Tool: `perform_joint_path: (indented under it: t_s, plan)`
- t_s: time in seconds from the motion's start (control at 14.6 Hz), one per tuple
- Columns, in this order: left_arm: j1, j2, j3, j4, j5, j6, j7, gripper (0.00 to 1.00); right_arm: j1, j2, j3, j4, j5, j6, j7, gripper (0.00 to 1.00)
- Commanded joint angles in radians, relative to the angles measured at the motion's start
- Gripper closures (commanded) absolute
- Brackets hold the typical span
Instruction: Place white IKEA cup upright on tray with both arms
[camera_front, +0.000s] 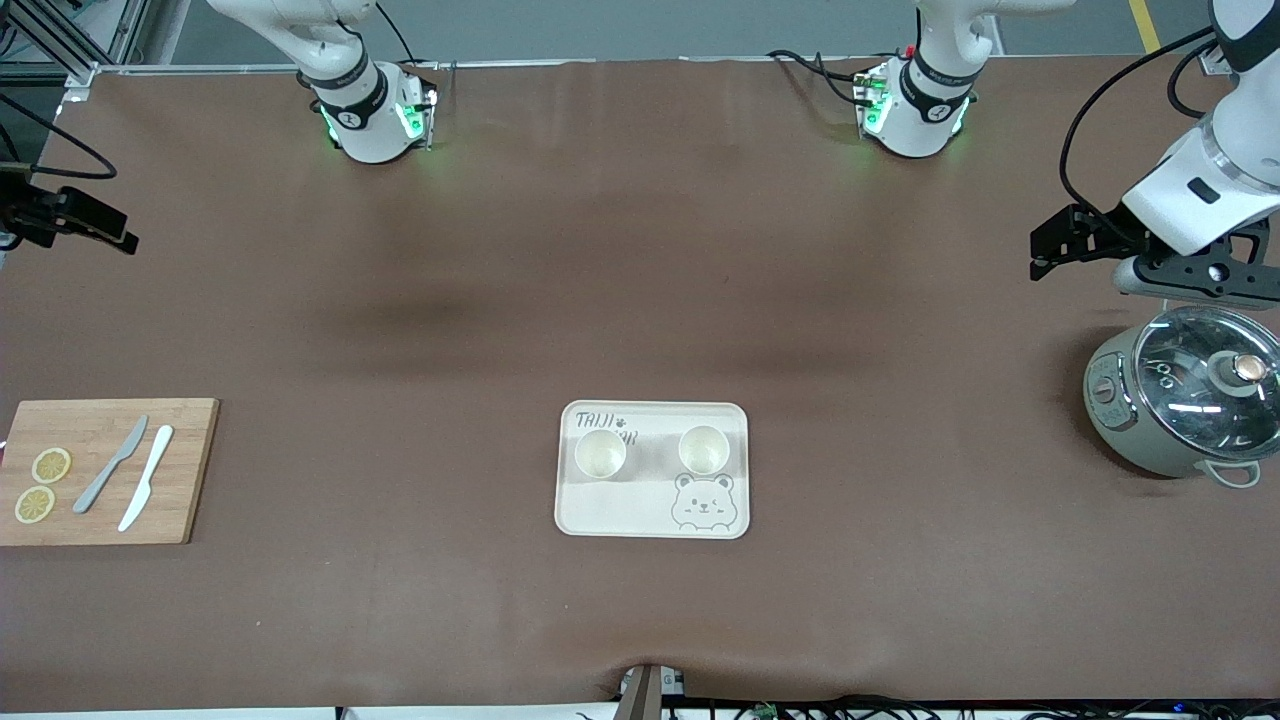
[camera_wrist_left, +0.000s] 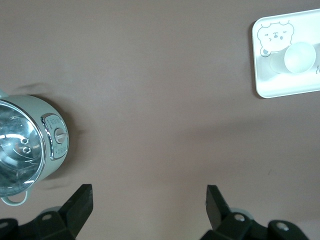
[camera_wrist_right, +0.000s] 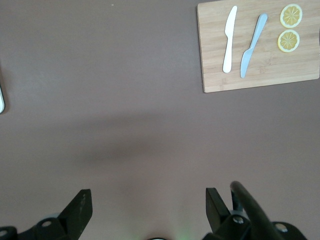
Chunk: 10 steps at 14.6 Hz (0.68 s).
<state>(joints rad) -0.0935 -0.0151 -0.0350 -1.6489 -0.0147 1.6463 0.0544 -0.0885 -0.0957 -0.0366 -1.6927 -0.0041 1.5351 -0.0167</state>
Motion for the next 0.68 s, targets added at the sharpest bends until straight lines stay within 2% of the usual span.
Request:
perform_joint_path:
  t_s: [0.0, 0.62]
  plan:
    - [-0.003, -0.003, -0.002, 0.018, 0.009, -0.014, -0.014, 0.00, -0.030, -0.006, 0.015, 0.028, -0.013, -0.020, -0.003, 0.00]
    - [-0.002, -0.003, 0.001, 0.017, 0.009, -0.028, -0.013, 0.00, -0.039, 0.004, 0.015, 0.042, -0.002, -0.009, -0.006, 0.00]
